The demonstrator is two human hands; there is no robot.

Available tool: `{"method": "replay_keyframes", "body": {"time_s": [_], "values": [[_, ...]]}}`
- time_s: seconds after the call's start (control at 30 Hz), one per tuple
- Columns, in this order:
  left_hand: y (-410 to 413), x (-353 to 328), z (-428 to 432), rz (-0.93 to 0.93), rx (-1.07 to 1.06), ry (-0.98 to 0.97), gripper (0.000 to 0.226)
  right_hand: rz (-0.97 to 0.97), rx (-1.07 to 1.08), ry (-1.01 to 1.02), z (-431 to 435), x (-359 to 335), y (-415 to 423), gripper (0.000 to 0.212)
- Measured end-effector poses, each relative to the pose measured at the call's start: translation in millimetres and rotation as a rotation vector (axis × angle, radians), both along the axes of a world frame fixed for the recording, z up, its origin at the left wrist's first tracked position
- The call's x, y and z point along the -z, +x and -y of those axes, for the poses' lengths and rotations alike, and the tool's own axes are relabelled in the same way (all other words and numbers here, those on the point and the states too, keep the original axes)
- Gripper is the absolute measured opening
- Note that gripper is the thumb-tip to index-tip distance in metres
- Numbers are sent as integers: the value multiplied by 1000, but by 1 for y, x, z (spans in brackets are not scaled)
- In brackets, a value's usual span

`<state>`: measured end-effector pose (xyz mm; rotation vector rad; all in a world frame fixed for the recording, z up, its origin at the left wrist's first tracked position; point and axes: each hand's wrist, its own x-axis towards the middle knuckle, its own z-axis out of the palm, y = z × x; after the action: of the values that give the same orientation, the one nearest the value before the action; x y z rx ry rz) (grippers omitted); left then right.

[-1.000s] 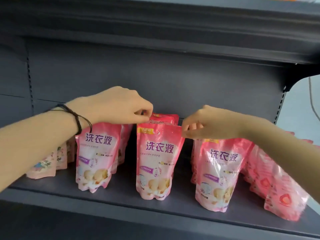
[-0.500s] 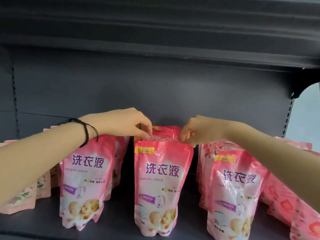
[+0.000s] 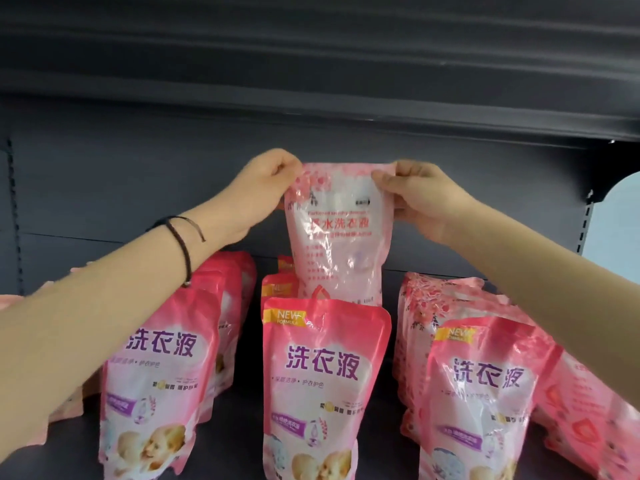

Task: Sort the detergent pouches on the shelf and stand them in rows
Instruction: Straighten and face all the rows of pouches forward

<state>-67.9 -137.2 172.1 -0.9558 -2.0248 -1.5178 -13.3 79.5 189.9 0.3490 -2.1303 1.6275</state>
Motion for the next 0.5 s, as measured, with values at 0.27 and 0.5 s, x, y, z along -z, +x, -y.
{"method": "replay_keyframes", "body": {"time_s": [0.27,0.5], "values": [[28,3,-55,136,186,288,24,-279,217,-432,10,-29,14,19],[82,-7,-76,158,221,622,24,-389,52,-383,1,-37,75,14]]}}
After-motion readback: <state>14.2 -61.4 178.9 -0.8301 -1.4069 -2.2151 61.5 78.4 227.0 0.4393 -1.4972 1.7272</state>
